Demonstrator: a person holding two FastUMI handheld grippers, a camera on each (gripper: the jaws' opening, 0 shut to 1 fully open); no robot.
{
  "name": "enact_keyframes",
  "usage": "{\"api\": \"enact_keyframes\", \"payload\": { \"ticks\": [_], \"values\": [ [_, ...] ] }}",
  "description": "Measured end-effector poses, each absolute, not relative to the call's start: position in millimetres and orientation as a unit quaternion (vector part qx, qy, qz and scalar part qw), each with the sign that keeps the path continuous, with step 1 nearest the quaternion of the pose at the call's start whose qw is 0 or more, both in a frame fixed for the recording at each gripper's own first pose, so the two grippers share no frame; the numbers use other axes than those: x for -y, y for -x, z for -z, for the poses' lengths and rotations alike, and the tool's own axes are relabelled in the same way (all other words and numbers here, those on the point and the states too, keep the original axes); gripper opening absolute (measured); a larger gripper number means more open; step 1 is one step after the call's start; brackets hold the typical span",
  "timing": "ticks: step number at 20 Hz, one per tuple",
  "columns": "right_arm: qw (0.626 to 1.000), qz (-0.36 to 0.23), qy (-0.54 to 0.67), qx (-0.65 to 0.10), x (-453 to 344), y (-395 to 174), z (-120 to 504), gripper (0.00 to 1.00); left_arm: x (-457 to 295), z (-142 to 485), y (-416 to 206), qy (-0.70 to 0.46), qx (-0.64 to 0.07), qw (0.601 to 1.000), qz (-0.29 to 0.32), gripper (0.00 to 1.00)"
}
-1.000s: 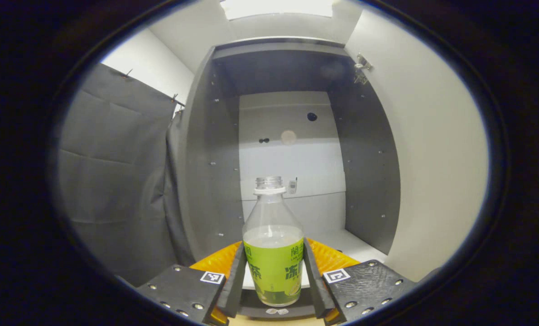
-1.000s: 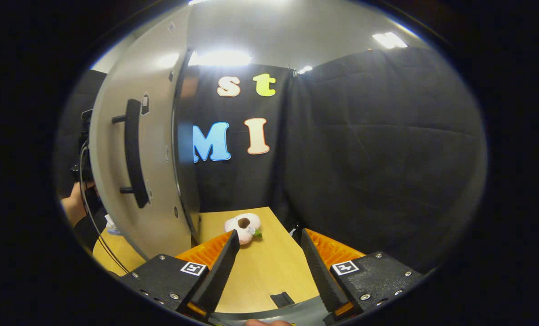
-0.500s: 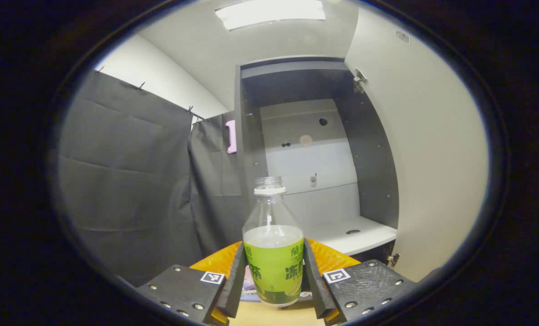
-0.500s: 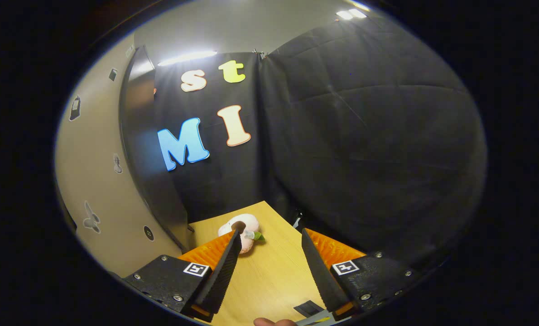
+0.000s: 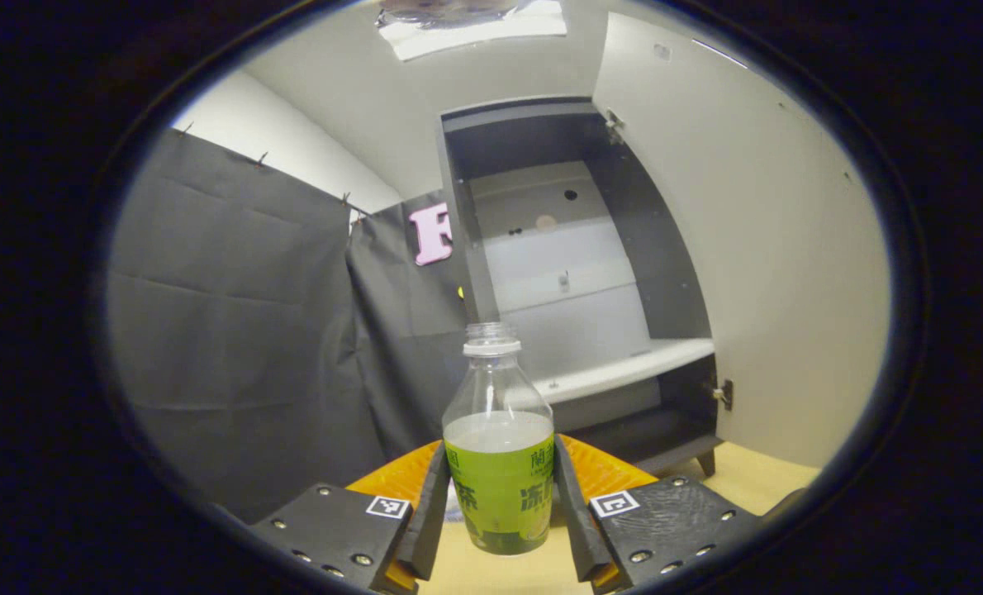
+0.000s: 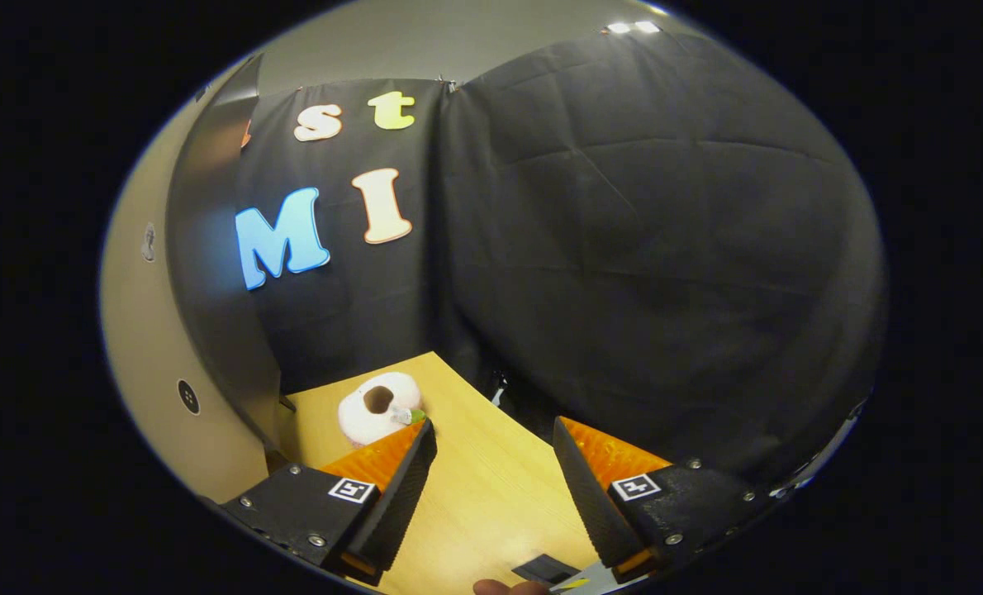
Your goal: Open the cabinet door with the right hand, grasp the bottle in the cabinet with the left hand and place it on the coaster, then close the cabinet door with the right hand.
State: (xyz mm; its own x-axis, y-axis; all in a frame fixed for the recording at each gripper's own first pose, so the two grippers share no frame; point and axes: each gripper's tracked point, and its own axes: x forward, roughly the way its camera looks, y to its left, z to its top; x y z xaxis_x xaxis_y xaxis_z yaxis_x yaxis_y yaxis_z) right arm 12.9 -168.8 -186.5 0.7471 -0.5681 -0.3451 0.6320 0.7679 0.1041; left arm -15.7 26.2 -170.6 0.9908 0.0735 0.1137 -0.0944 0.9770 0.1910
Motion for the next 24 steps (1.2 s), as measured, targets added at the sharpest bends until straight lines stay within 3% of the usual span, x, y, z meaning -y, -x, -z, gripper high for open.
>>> {"api": "enact_keyframes", "payload": {
  "ticks": [4,11,15,24],
  "values": [
    [0.918,0.334,-0.066,-0.204,175.5,-8.5,231.9,0.89,-25.7,253.2,46.9,-0.073,0.009,0.996,-0.048,0.64],
    [0.911,0.298,0.013,-0.284,165.2,3.6,286.9,0.91,-33.1,336.0,93.7,-0.042,-0.025,0.997,-0.059,0.64],
    [0.913,0.258,0.091,-0.301,153.8,1.2,294.4,0.93,-25.9,357.0,122.2,-0.029,-0.028,0.997,-0.061,0.64],
    [0.926,0.195,0.123,-0.299,103.7,-13.4,291.9,0.94,-25.9,359.5,124.7,-0.015,-0.006,0.999,-0.052,0.67]
  ]
}}
